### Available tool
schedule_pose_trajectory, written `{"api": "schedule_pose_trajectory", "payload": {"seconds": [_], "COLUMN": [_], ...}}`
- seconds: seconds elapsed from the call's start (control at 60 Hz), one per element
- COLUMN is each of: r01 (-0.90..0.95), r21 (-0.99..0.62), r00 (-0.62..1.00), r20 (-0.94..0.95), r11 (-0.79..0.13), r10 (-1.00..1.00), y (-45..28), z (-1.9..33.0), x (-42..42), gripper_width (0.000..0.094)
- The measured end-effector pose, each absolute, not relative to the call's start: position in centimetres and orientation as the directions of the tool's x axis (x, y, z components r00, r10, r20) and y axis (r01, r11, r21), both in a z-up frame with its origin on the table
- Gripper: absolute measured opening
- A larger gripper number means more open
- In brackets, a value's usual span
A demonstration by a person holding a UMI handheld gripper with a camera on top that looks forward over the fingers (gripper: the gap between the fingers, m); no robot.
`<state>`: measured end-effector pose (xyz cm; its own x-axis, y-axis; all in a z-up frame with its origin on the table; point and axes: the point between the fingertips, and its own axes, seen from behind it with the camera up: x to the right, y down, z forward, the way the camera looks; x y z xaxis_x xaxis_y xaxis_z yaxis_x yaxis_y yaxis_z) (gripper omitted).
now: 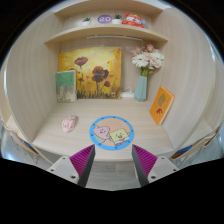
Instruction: Arrange mouse
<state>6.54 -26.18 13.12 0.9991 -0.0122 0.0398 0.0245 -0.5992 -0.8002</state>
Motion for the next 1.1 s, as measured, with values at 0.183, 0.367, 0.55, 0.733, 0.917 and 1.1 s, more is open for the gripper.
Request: {"api": "schedule_pose_trajectory", "payload": {"seconds": [0.183, 0.367, 0.55, 0.733, 0.917, 1.1], "r01": [0.05, 0.049, 0.054, 0.052, 0.061, 0.074], "r21": [-0.729, -0.702, -0.698, -0.702, -0.696, -0.708], "r00": [0.998, 0.993, 0.99, 0.991, 0.993, 0.994], "r20": [0.012, -0.04, -0.056, -0.055, -0.03, -0.007], "r11": [-0.683, -0.711, -0.714, -0.71, -0.716, -0.703], "r10": [0.061, 0.107, 0.129, 0.126, 0.113, 0.112], "y": [-26.4, -22.1, -15.0, -8.4, -4.5, -3.0], "z": [5.9, 2.4, 0.6, -0.4, -1.5, -1.7], "x": [-1.2, -8.9, -13.9, -16.4, -16.6, -16.3], "gripper_width": [0.073, 0.0744, 0.0742, 0.0742, 0.0737, 0.0545]}}
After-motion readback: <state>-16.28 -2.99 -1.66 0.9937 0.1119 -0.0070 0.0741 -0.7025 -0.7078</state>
